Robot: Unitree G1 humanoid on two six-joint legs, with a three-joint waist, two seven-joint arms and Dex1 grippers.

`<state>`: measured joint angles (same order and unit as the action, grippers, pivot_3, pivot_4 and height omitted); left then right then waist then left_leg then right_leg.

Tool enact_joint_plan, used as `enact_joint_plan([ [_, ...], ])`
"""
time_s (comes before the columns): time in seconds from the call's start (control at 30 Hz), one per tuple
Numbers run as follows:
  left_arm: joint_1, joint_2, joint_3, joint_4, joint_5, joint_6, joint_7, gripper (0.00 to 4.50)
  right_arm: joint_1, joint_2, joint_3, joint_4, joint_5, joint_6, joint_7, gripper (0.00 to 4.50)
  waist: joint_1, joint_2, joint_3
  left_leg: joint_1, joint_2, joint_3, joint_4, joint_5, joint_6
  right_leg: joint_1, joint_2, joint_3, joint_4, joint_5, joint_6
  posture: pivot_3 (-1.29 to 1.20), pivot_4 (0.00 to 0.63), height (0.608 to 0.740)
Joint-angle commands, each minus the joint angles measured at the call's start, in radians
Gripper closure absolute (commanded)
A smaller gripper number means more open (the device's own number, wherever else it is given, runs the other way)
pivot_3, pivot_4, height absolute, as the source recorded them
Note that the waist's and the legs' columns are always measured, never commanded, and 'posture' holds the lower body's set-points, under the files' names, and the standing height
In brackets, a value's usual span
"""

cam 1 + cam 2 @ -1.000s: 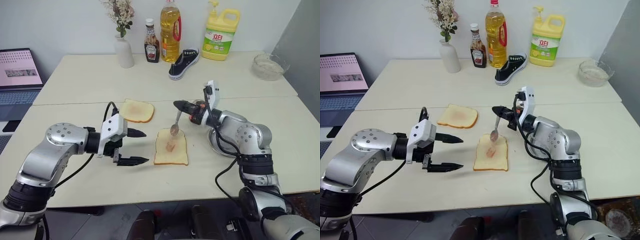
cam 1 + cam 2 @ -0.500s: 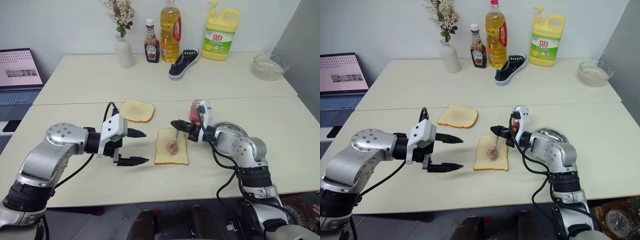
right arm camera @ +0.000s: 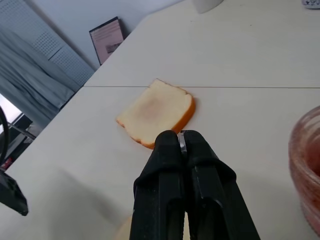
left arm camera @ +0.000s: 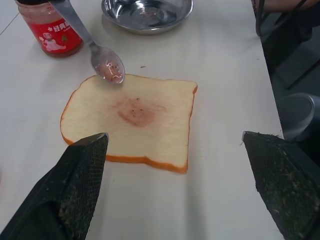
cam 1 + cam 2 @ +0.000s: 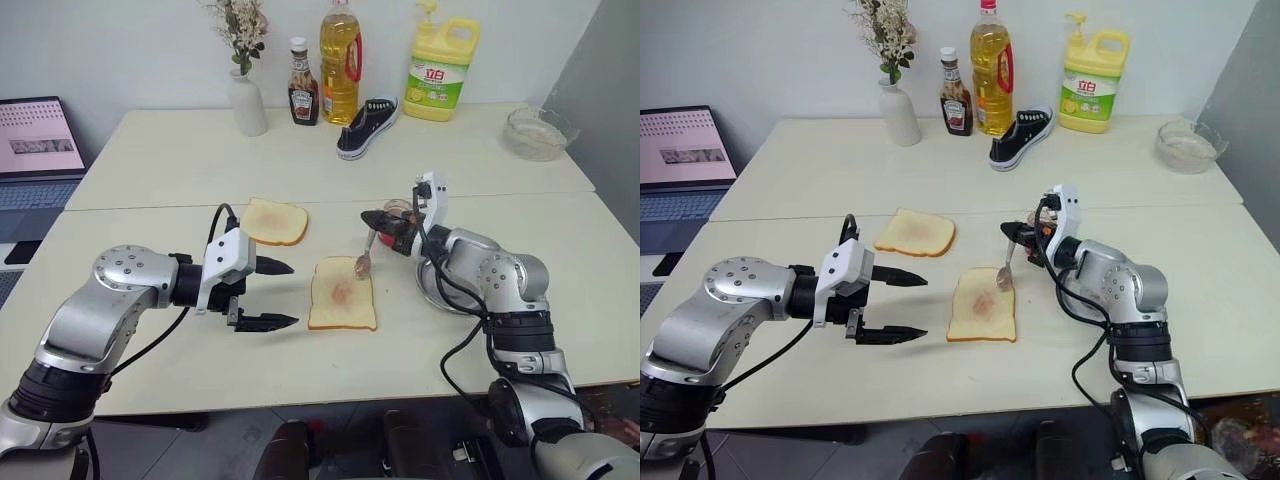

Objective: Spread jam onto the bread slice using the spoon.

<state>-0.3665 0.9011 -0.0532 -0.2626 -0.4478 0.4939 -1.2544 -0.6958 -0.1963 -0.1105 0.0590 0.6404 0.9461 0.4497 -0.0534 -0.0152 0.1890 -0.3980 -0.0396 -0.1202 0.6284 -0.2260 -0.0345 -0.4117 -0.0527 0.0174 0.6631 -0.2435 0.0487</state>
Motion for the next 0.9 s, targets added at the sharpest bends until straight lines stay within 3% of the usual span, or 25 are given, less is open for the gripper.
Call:
enact_joint_plan([
  [0.03,-0.013,0.002,0.01,-0.011,-0.003,-0.01,0.0,0.0,-0.014,0.035,-0.012,-0.1,0.074,0.041,-0.001,4.48,0.0,0.0,0.0,0.0,0.0,0.0,0.0,0.0,0.0,0.0,0.0,0.0,0.0,0.0,0.0,0.0,0.15,0.74],
  [0.4,-0.006,0.009,0.017,-0.023,-0.006,-0.004,0.003,0.0,0.036,0.06,0.083,-0.005,-0.01,-0.036,0.031,4.48,-0.002,0.0,0.0,0.0,0.0,0.0,0.0,0.0,0.0,0.0,0.0,0.0,0.0,0.0,0.0,0.0,0.15,0.74],
  [0.9,-0.011,0.009,0.015,-0.017,-0.004,-0.011,-0.003,0.0,-0.031,0.105,0.007,0.086,-0.053,-0.166,-0.043,4.48,-0.002,0.0,0.0,0.0,0.0,0.0,0.0,0.0,0.0,0.0,0.0,0.0,0.0,0.0,0.0,0.0,0.15,0.74],
])
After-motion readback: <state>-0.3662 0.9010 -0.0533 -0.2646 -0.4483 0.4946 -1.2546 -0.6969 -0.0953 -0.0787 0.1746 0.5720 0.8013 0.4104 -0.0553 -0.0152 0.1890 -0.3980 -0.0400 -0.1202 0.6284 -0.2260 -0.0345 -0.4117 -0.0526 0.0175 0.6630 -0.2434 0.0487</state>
